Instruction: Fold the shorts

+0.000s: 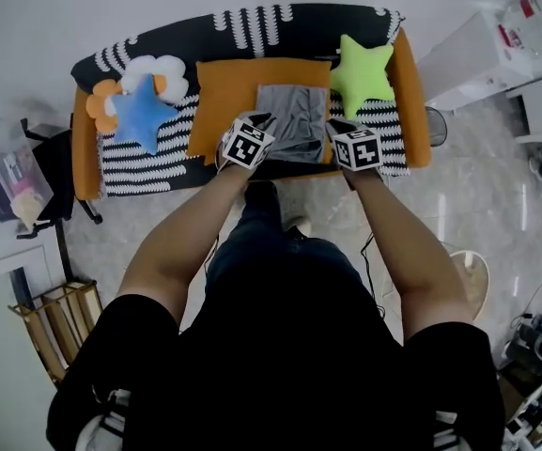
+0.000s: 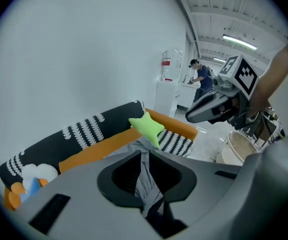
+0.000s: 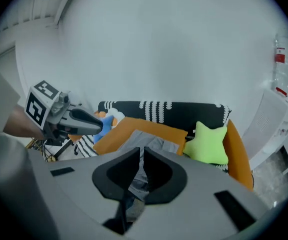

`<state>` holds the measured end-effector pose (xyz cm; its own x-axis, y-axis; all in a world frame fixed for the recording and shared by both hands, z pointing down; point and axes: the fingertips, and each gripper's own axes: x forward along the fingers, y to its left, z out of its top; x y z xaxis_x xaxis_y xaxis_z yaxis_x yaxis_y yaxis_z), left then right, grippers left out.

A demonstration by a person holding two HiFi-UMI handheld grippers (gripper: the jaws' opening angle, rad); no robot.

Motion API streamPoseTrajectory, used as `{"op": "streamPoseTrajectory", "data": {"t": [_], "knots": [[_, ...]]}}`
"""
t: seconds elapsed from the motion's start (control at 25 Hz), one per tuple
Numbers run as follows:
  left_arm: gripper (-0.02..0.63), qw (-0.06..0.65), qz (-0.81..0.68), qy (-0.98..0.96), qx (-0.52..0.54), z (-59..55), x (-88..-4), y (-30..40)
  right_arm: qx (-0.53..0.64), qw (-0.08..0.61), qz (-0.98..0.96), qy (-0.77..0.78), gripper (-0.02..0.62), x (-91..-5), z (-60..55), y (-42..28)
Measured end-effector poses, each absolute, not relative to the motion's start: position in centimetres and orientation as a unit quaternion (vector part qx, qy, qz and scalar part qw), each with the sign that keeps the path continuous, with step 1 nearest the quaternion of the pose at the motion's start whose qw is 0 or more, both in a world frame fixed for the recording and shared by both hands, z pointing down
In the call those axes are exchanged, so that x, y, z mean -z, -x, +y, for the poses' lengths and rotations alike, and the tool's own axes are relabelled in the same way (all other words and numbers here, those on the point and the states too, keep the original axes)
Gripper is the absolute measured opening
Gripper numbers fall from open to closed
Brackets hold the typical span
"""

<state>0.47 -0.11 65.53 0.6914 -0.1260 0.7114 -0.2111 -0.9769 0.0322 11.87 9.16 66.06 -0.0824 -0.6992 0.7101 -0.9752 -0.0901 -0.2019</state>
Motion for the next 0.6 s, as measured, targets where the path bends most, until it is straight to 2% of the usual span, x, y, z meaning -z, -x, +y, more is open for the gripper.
{"op": "streamPoseTrajectory", "data": {"t": [0.2,0.6], "knots": [[0.066,0.069,-0.104,-0.926,-0.356,-2.5,-61.4,-1.5,-0.324,0.171,-0.648,-0.668,0.031,-61.3,6.0,-14.2],[0.066,0.027,-0.113,-0.945,-0.307,-8.2,-52.3,-4.1,-0.283,0.119,-0.637,-0.707,0.028,-53.1,2.1,-17.9]]}}
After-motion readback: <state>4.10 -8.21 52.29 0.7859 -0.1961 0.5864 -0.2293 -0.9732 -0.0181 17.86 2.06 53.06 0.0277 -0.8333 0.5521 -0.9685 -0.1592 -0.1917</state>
